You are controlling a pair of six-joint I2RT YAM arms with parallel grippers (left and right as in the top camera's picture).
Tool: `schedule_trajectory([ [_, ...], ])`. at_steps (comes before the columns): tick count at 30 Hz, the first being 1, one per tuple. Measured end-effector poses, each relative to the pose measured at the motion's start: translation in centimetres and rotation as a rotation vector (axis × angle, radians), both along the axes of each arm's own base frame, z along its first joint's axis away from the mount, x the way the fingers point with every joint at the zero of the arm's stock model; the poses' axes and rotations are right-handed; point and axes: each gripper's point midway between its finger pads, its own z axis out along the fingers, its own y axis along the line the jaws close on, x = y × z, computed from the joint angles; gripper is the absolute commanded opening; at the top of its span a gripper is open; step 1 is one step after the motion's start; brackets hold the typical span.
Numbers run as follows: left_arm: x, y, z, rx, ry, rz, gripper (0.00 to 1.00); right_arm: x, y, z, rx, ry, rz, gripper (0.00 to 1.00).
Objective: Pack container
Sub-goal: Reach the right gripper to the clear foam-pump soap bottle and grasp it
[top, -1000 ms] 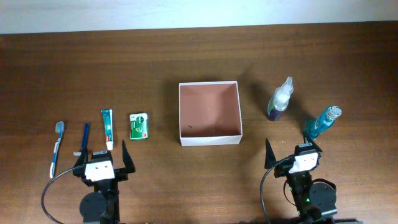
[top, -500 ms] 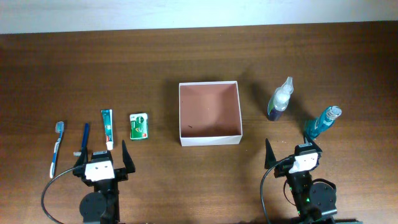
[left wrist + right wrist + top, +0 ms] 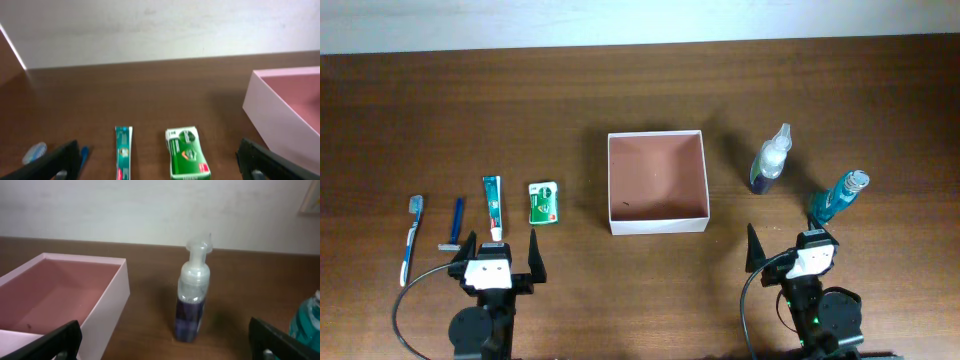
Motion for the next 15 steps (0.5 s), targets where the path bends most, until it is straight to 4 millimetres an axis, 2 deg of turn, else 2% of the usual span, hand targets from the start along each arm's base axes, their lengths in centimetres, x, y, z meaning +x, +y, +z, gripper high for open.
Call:
schedule_trajectory([
  [4,-0.4,-0.2,0.1,-0.003,0.047,-0.012,0.99,-0.4,-0.2,0.4,-0.010,0.060,-0.010,0.98],
  [8,-0.6,-0.6,2.0,-0.007,0.058,-0.034,0.99,-0.7,-0.3,2.4,-0.020,0.113,-0.013,0.98],
  [11,-1.0,-0.9,2.5,-0.013,0.132,-0.051,0.99,-0.6,-0.4,4.1,-0.031,0.170,-0.015,0.98],
  [15,-0.9,-1.5,4.2,-0.027,0.203,-0.082,0.99,-0.2,-0.4,5.5,-0.058,0.319,-0.018,0.98],
])
